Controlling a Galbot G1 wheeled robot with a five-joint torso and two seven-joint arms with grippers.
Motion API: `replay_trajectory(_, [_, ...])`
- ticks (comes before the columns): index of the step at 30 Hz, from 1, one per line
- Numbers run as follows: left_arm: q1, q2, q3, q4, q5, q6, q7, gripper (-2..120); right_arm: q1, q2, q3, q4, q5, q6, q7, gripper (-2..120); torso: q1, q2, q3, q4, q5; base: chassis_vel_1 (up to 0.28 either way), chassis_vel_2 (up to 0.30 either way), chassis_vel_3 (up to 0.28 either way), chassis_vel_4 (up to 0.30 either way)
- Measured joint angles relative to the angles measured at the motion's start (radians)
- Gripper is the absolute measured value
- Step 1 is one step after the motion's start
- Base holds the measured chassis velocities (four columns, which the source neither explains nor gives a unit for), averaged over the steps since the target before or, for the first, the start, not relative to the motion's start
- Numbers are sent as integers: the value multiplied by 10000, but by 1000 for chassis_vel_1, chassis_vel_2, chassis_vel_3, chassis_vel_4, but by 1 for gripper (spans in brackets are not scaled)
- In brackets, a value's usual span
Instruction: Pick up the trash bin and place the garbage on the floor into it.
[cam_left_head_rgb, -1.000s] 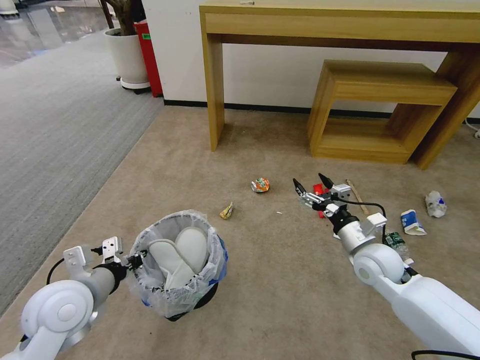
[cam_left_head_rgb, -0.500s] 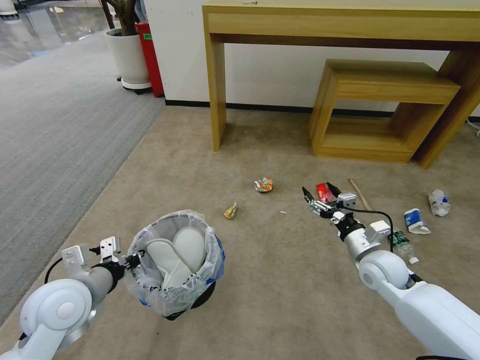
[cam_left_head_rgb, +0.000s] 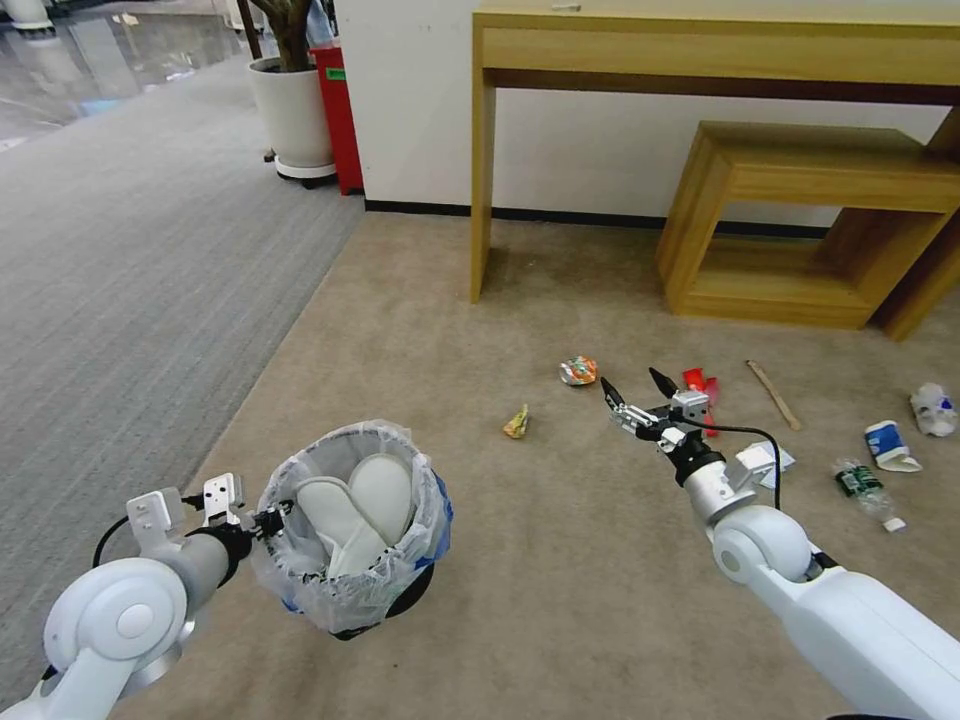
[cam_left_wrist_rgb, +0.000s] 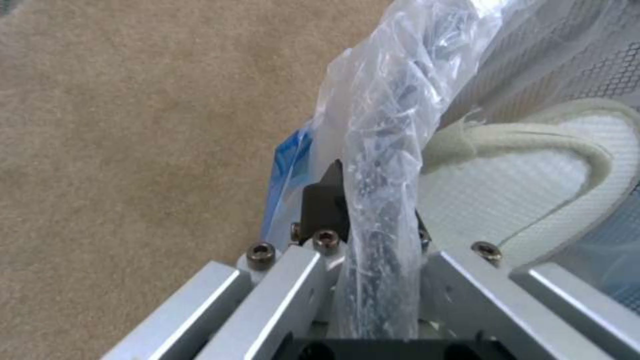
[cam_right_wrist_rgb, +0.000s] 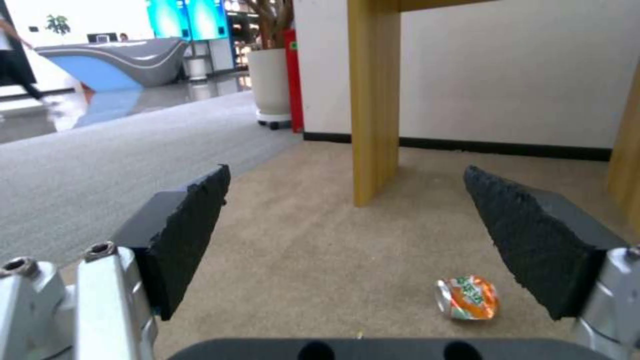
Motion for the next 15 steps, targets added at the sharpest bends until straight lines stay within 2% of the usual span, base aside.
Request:
replay_trajectory(5, [-7, -32, 3, 10, 17, 0, 1, 1, 40, 36, -51, -54, 7, 93, -42, 91, 0, 1, 0, -8, 3, 0, 0, 0, 0])
replay_trajectory(15, [-16, -43, 6, 35, 35, 0, 1, 1, 62, 66, -38, -174, -317, -30, 15, 93, 0, 1, 0, -2, 1, 0, 0, 0, 0])
